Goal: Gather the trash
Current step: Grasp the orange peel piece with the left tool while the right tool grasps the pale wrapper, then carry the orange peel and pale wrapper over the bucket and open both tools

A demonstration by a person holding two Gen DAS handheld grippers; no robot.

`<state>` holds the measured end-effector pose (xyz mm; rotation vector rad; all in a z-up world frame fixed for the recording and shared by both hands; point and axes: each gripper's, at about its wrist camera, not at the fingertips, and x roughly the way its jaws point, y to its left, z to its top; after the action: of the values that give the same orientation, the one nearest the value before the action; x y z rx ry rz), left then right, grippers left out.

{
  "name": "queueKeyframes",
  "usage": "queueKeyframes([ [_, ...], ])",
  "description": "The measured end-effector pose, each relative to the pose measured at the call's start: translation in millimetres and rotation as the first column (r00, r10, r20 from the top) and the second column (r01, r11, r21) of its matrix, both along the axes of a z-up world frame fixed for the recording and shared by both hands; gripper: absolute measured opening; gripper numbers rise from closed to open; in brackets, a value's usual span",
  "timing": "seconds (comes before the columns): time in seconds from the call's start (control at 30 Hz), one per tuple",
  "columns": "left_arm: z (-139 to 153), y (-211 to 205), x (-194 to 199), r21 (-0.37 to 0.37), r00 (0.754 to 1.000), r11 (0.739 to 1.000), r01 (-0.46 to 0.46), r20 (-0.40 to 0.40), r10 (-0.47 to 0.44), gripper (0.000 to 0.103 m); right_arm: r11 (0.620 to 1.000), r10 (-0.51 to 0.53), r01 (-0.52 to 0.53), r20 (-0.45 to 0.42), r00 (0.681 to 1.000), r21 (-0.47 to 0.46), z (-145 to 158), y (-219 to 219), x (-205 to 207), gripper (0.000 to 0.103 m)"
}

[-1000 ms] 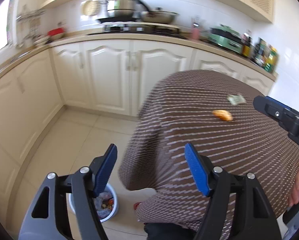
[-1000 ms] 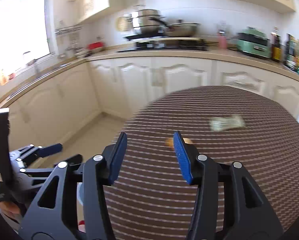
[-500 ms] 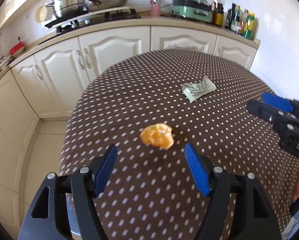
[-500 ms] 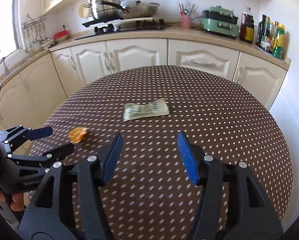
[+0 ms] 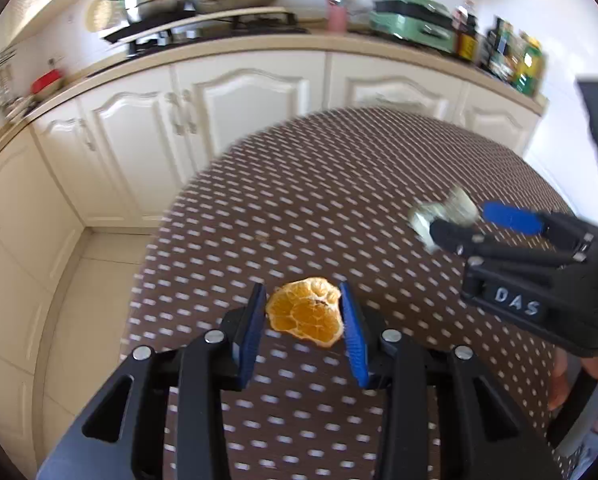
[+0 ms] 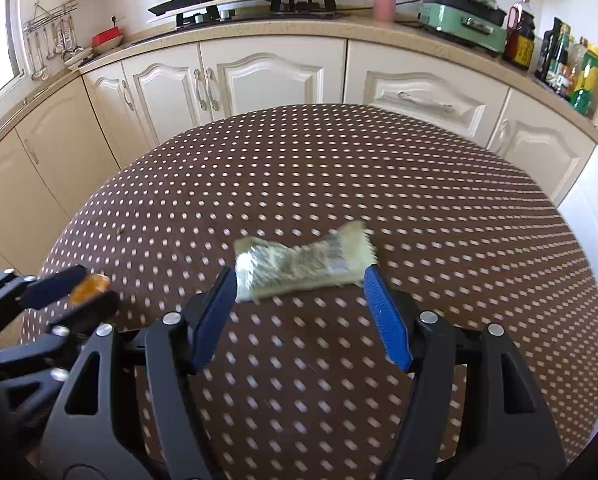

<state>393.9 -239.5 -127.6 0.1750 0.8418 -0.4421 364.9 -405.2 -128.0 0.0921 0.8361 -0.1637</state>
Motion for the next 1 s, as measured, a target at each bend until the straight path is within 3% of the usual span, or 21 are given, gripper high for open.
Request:
queueKeyframes([
  [0.17, 7, 25, 16, -0.021, 0.997, 0.997, -0.076, 0.016, 0.076, 0.036, 1.0, -0.019, 0.018, -0.039, 0.999, -0.016, -7, 6, 23, 0.069],
  [0.27, 8, 39, 21, -0.038, 0.995, 0.995, -0.096, 0.011, 0.096, 0.036, 1.0, -0.024, 0.023, -0.055, 0.998, -0.017, -10, 4, 27, 0.054],
  [0.3, 8, 42, 20, -0.039, 0.995, 0.994, -0.099, 0.012, 0.1, 0.036, 0.999, -0.031, 0.029, -0.054, 0.998, -0.037, -10, 5, 26, 0.04],
  [0.47, 11, 62, 11, -0.067, 0.995, 0.993, -0.102, 0.01, 0.103, 0.036, 0.999, -0.035, 0.034, -0.026, 0.999, -0.043, -6, 2, 19, 0.021],
  [0.73, 23, 119, -25, -0.11, 0.991, 0.987, -0.118, 0.042, 0.124, 0.036, 0.997, 0.071, -0.076, 0.138, 0.988, 0.031, 38, 52, -37, 0.018],
  [0.9, 23, 174, -48, -0.133, 0.981, 0.975, -0.177, 0.051, 0.186, 0.036, 0.97, 0.216, -0.233, 0.202, 0.955, 0.063, 55, 126, -61, 0.018],
  [1.0, 16, 216, -58, -0.142, 0.97, 0.962, -0.232, 0.041, 0.24, 0.036, 0.932, 0.315, -0.344, 0.217, 0.924, 0.111, 56, 183, -65, 0.018],
])
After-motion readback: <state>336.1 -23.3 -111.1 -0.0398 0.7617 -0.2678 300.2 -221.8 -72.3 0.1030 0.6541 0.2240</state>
